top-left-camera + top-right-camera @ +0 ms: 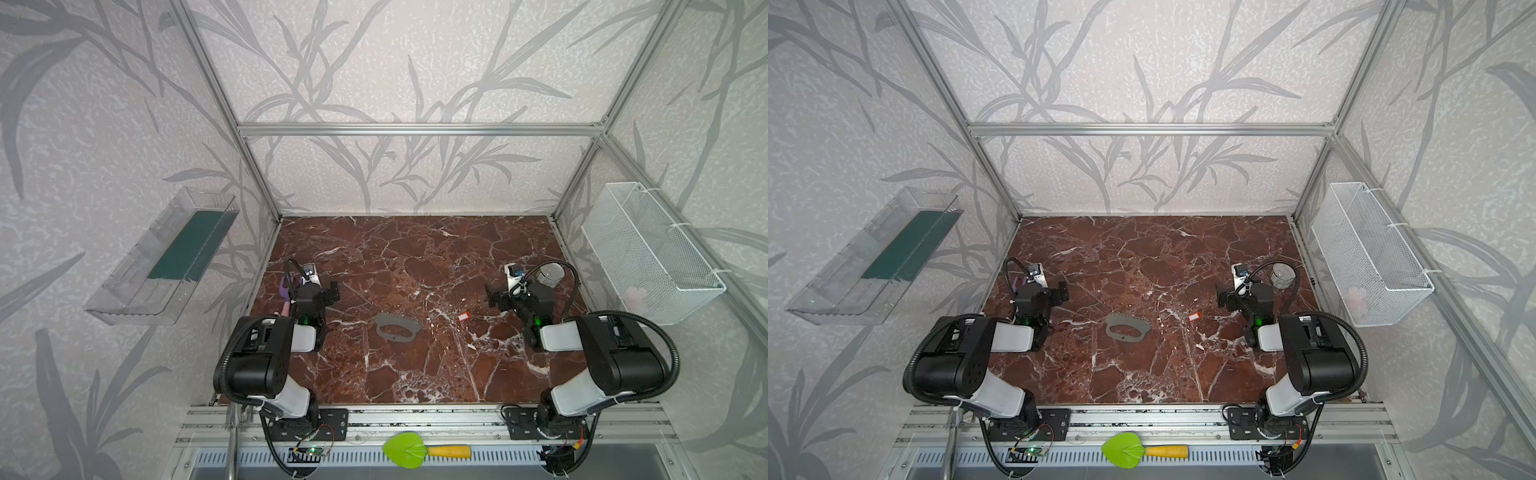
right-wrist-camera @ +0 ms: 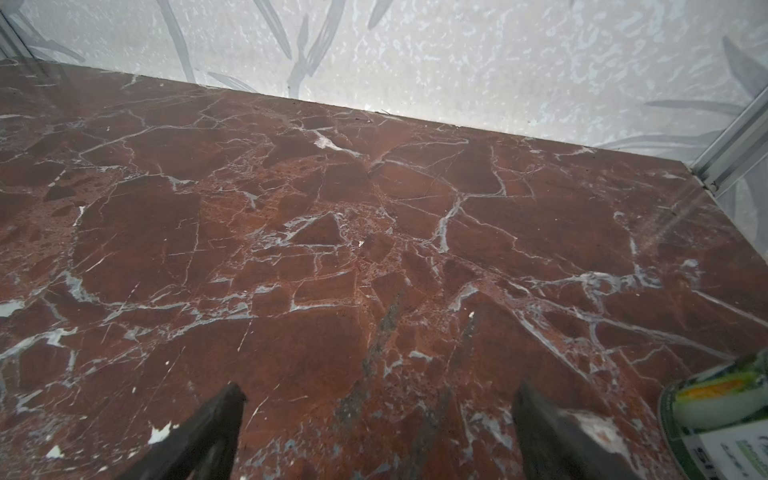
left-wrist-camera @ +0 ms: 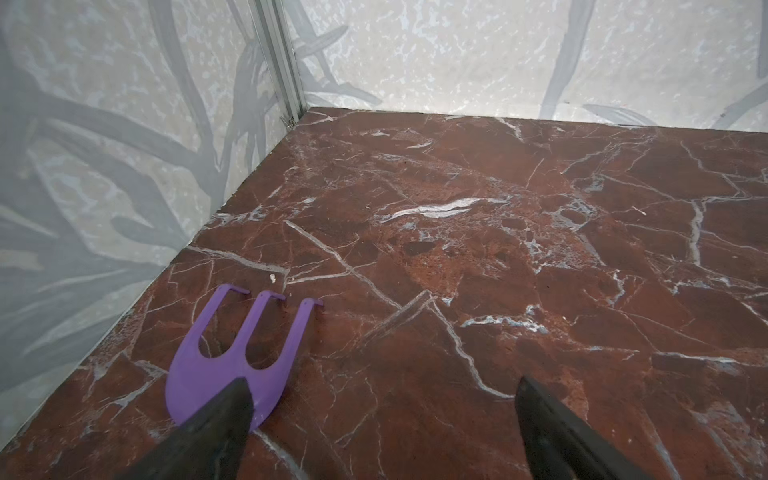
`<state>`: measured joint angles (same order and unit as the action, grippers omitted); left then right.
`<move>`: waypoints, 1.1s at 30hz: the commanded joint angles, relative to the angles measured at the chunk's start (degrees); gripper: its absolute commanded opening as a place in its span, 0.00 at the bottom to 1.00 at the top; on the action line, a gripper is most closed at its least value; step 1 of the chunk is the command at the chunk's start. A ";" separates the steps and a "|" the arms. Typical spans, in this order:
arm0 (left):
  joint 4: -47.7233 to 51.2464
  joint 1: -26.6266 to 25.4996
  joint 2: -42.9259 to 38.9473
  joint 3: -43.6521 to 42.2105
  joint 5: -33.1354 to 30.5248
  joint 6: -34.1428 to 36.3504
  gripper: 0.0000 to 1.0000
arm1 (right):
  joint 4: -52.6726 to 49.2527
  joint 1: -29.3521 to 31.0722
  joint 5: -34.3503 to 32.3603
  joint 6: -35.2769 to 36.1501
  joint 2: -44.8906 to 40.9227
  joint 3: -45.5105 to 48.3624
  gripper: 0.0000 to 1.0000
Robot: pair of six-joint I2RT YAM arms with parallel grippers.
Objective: Put the keys on the keyring
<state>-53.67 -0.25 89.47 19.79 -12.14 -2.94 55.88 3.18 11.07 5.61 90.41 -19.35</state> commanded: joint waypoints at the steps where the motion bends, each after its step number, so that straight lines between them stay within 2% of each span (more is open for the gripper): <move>1: -1.62 0.35 0.53 1.44 -0.79 0.39 0.99 | 2.26 0.29 0.55 0.20 0.55 -1.12 0.99; 27: -1.53 0.34 0.54 1.40 -0.78 0.40 0.99 | 1.28 0.01 -0.63 -0.54 0.53 -1.65 0.99; 31: -1.78 0.32 0.37 1.56 -0.62 0.81 0.99 | 1.04 -0.81 -3.31 -2.62 0.61 -1.93 0.99; 33: 9.05 -0.95 -4.69 5.38 -1.07 2.26 0.99 | -1.67 -0.26 -7.35 -3.23 -1.75 -2.28 0.99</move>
<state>-50.94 -0.49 88.86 20.75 -12.21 -2.31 55.55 2.72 8.84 4.03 90.32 -19.94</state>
